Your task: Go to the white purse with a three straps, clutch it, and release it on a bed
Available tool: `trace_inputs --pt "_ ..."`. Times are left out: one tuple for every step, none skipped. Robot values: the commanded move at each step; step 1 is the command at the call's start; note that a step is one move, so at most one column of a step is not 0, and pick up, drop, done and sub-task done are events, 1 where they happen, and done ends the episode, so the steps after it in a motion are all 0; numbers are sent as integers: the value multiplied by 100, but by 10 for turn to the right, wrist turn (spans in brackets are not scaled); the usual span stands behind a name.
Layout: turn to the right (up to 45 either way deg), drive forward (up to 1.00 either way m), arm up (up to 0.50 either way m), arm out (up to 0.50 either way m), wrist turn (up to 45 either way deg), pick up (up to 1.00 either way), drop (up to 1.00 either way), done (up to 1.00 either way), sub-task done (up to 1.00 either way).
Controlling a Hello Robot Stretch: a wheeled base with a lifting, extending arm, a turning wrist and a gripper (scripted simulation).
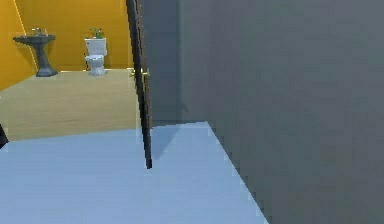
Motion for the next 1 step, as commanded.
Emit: trace_inputs --pt "0 0 0 0 0 100 0 0 0"
